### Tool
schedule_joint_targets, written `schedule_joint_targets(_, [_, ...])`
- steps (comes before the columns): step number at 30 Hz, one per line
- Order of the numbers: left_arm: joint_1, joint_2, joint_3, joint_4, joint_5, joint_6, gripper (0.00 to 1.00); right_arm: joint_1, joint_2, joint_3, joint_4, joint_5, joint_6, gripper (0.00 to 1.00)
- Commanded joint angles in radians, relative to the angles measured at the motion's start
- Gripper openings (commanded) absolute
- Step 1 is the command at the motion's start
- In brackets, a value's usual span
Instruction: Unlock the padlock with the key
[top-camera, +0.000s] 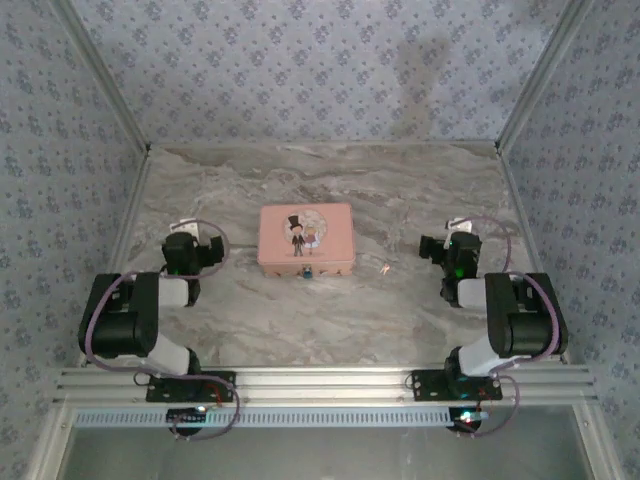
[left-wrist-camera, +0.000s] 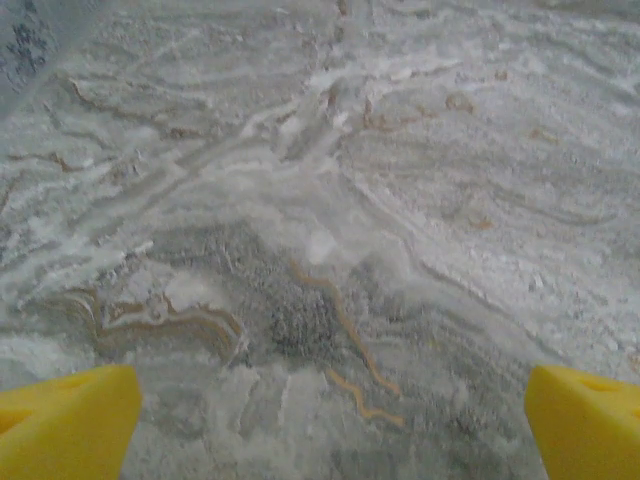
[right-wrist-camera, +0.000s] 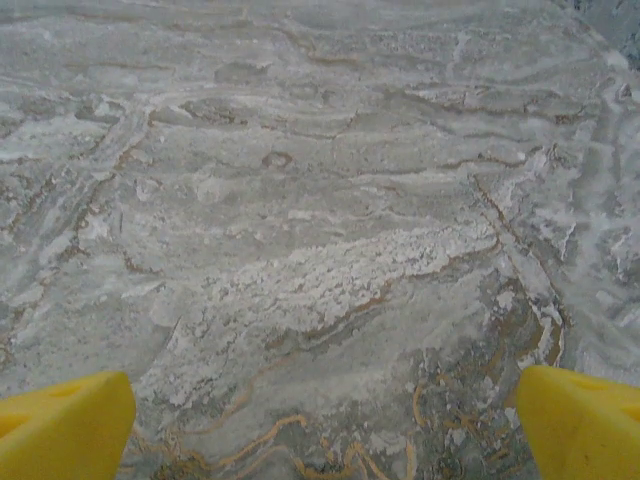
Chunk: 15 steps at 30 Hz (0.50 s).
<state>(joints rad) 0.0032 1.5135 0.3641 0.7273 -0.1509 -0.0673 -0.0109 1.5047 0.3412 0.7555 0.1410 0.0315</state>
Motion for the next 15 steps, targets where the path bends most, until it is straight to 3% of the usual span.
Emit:
schedule_joint_targets(1, [-0.011,0.019,0.036,0.112,-0.027,0.024,0.98,-0.003,0.020,0.034,0.091,-0.003,-0.036,1.00])
schedule_joint_targets(15, [0.002,0.019,0.038,0.106,0.005,0.017,0.98,-0.004,0.020,0.033,0.090,-0.004,-0.035,1.00])
